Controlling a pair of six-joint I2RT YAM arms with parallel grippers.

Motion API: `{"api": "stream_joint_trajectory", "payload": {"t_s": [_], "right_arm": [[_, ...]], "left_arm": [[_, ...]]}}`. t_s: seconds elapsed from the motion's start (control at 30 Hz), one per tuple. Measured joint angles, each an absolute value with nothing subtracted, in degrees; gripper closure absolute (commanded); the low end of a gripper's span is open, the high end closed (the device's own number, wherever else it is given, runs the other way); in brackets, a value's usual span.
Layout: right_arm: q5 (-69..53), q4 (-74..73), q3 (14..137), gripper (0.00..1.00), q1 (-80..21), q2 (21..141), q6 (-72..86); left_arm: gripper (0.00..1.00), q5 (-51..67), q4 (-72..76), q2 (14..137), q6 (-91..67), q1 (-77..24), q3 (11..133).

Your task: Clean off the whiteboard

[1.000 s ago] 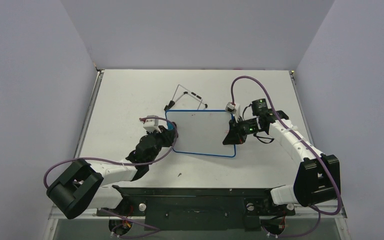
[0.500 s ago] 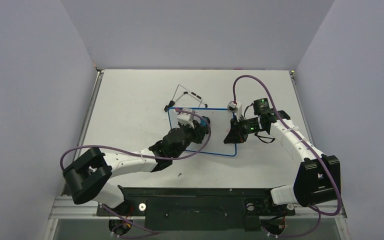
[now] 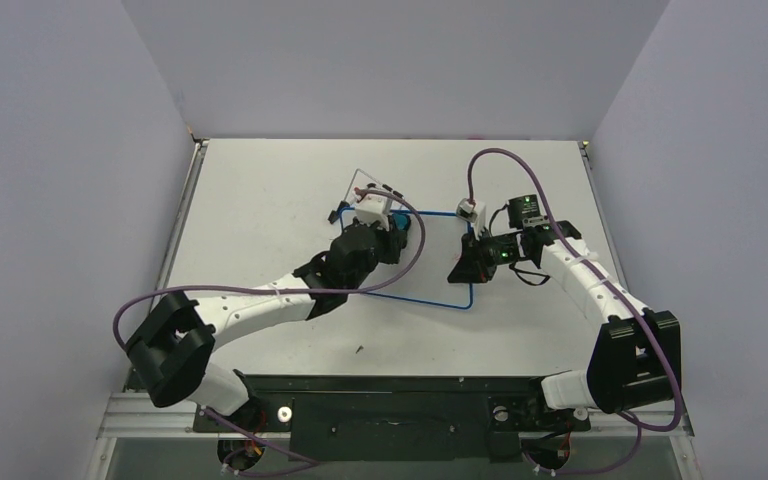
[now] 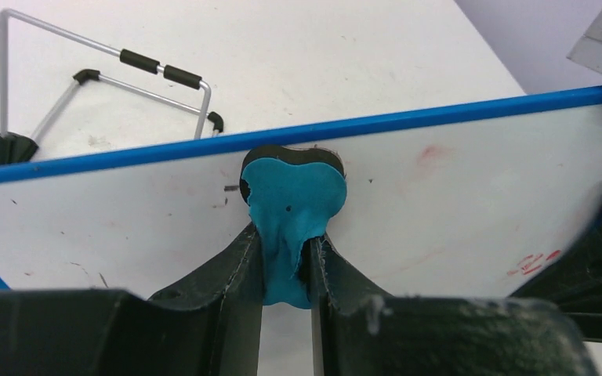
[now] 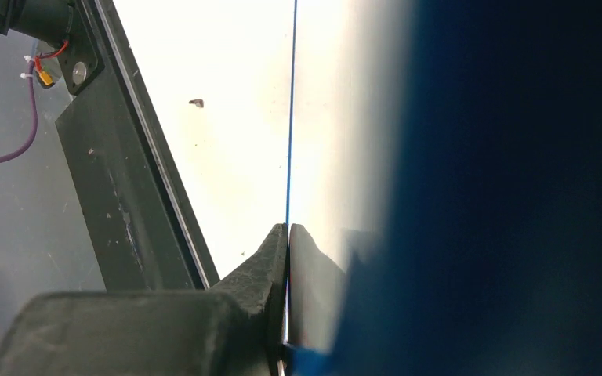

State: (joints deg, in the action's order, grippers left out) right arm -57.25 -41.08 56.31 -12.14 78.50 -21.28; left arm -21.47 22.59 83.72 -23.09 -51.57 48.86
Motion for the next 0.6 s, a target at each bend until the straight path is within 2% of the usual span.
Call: {"api": "stream_joint_trajectory", "payload": {"t_s": [0.23,0.6], "right_arm": [[-57.2,-41.7,56.3,1.00,-11.2,78.2,-20.3],[-57.4,-42.2,56.3,1.00,-11.2,78.2,-21.8]], "left_arm": [[1.00,-25.7,10.8,87.9,-16.9,-54.8,59.4],[1.00,-26.8,6.9,92.8,-12.0,-63.8,66.6]]}}
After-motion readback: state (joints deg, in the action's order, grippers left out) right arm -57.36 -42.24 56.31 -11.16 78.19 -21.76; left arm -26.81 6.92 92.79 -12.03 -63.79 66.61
